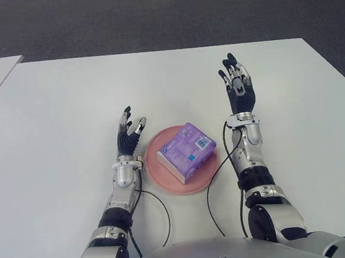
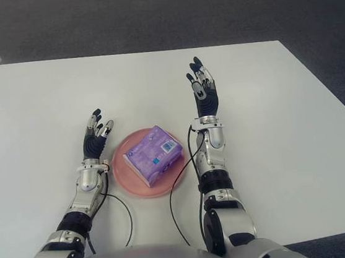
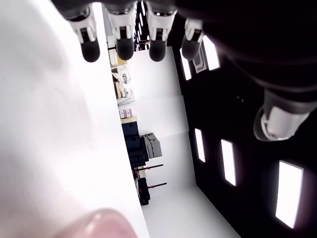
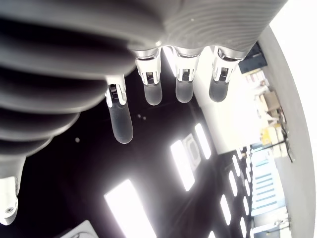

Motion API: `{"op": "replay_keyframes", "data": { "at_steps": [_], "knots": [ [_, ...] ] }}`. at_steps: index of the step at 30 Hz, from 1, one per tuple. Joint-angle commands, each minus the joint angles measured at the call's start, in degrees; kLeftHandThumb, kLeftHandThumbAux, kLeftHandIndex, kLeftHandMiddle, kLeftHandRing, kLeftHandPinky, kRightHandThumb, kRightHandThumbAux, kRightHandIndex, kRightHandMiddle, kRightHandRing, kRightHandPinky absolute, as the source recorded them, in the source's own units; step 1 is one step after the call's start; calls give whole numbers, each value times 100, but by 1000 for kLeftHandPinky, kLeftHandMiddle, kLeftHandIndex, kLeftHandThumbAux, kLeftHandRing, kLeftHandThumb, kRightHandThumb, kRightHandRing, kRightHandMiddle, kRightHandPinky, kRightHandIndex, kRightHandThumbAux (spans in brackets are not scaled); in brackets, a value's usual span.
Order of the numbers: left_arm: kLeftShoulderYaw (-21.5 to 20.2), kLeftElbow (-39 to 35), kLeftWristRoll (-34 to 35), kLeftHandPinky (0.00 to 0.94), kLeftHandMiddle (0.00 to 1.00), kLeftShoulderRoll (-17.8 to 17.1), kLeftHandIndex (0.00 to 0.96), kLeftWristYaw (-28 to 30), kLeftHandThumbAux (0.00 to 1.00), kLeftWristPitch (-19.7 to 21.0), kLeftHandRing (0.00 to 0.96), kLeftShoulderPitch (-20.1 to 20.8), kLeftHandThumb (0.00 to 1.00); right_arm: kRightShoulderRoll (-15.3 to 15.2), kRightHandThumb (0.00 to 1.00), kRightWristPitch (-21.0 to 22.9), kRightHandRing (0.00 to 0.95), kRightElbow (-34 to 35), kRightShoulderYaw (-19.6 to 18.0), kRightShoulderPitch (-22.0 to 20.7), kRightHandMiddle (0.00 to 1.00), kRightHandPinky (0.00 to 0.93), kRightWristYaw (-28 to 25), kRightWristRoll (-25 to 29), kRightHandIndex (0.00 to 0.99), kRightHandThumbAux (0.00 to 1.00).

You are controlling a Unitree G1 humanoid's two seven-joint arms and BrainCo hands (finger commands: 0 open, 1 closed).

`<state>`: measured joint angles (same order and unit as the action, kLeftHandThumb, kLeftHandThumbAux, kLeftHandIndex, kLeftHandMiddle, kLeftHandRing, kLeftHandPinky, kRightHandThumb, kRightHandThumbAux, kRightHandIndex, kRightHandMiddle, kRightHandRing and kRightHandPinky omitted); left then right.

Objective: Put the tissue paper into the plate.

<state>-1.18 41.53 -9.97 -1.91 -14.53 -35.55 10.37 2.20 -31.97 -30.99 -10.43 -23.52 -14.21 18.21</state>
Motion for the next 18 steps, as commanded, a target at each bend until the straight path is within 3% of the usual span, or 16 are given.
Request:
{"op": "replay_keyframes", "data": {
  "at_steps": [1, 18],
  "knots": [
    [-20, 128, 36, 0, 0, -54, 0, 22, 453, -36, 0, -31, 0, 40, 97, -52, 0, -108, -39, -59, 0, 0, 40, -47, 275, 527],
    [-36, 223, 162, 0, 0, -111, 0, 143, 460, -177, 0, 69, 0, 33, 97, -91, 0, -269, -55, -180, 0, 0, 56, -56, 275, 527]
  ]
}}
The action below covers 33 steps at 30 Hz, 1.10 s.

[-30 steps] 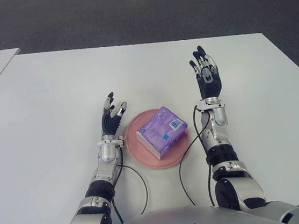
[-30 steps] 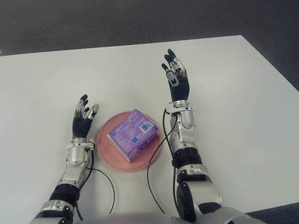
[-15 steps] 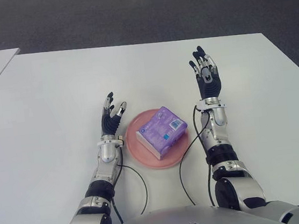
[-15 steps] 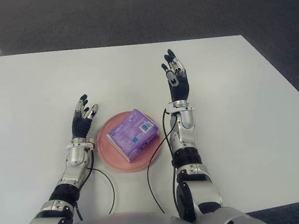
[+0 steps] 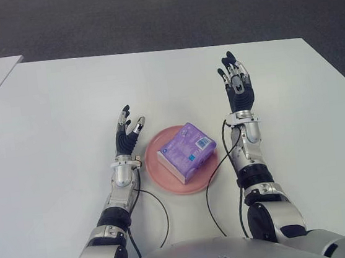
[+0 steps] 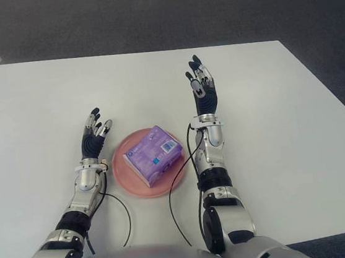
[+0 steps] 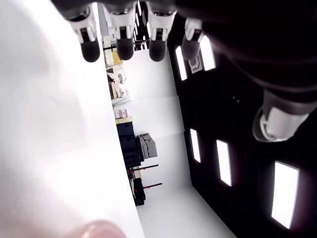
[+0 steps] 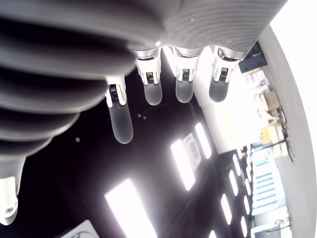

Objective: Put the tissue paper into the plate.

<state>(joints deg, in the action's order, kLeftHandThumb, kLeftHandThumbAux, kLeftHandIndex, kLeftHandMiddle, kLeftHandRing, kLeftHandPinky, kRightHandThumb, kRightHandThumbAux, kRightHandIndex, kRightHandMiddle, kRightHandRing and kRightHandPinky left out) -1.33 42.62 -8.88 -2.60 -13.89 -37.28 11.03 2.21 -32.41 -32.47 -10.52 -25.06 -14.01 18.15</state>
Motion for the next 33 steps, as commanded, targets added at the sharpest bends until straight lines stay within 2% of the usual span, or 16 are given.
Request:
{"op": "replay_keyframes", "data": {
  "at_steps": [1, 33],
  "knots": [
    [-25, 121, 58, 0, 0, -46, 0, 84, 458, -5, 0, 12, 0, 33, 97, -51, 0, -137, -46, -38, 0, 0, 39, -52, 275, 527],
    [-18, -98, 60, 0, 0, -88, 0, 112, 426, 277, 0, 2, 0, 54, 97, -163, 0, -380, -41, -187, 0, 0, 82, -86, 275, 527]
  ]
}}
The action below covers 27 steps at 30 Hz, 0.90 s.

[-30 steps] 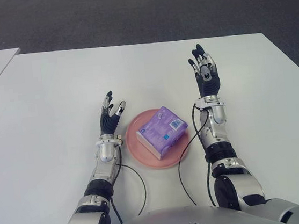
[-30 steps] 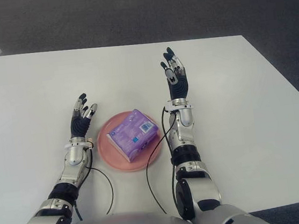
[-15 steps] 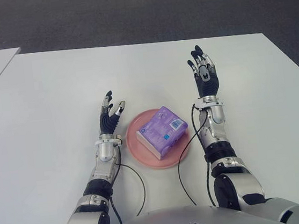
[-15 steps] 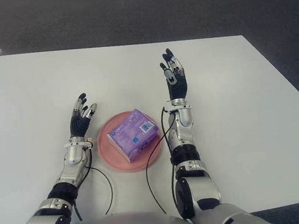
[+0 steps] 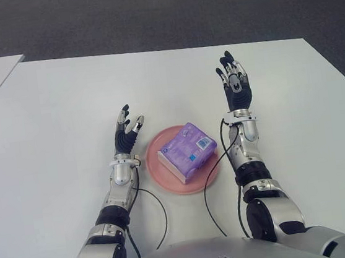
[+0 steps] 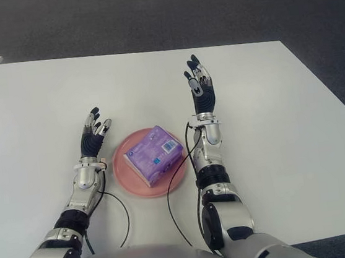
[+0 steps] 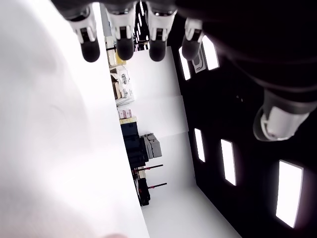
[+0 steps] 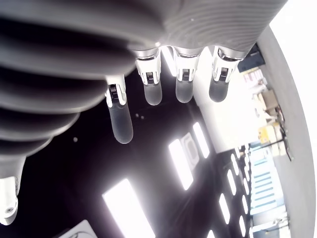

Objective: Put the tissue paper into the plate.

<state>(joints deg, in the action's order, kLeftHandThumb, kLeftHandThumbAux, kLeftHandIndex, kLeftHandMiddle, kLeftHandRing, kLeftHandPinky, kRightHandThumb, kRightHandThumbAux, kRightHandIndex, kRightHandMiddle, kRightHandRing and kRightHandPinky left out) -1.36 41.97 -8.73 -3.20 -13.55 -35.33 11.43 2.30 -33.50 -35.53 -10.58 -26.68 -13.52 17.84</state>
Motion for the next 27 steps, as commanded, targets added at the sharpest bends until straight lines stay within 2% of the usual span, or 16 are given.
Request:
{"op": "replay_keyframes", "data": {
  "at_steps": [1, 27],
  "knots": [
    [-14, -34, 43, 0, 0, -28, 0, 72, 427, 78, 0, -39, 0, 45, 97, -54, 0, -74, -35, -25, 0, 0, 33, -56, 275, 527],
    [-20, -120, 21, 0, 0, -52, 0, 48, 438, 70, 0, 8, 0, 37, 97, -38, 0, -102, -55, -71, 0, 0, 41, -66, 275, 527]
  ]
}}
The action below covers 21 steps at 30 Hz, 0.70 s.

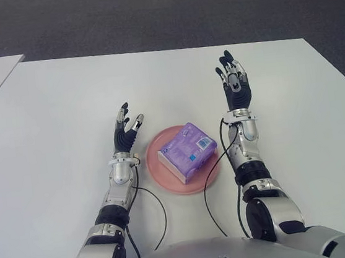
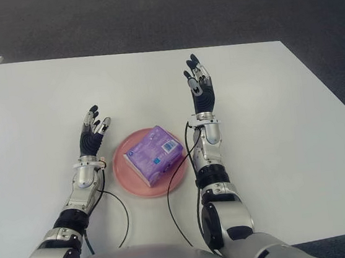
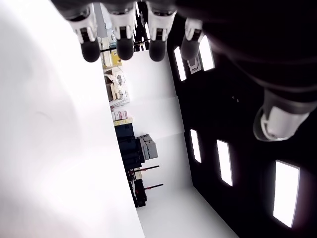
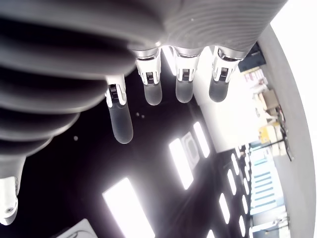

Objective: Put the tissue paper into the plate.

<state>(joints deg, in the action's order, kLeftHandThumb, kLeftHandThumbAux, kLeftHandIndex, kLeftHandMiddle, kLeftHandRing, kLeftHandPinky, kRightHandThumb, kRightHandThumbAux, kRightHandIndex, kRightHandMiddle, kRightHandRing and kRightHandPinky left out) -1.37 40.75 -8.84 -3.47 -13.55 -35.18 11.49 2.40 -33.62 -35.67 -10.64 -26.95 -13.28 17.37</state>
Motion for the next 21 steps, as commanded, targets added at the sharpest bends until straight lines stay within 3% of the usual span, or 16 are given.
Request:
{"op": "replay_keyframes", "data": {
  "at_steps": [1, 21],
  "knots": [
    [-19, -4, 38, 0, 0, -28, 0, 57, 438, 51, 0, 3, 0, 27, 97, -26, 0, -89, -50, -44, 0, 0, 15, -18, 275, 527],
    [-54, -195, 72, 0, 0, -111, 0, 66, 435, 81, 0, -17, 0, 39, 97, -12, 0, -2, -48, 8, 0, 0, 11, -26, 275, 527]
  ]
}}
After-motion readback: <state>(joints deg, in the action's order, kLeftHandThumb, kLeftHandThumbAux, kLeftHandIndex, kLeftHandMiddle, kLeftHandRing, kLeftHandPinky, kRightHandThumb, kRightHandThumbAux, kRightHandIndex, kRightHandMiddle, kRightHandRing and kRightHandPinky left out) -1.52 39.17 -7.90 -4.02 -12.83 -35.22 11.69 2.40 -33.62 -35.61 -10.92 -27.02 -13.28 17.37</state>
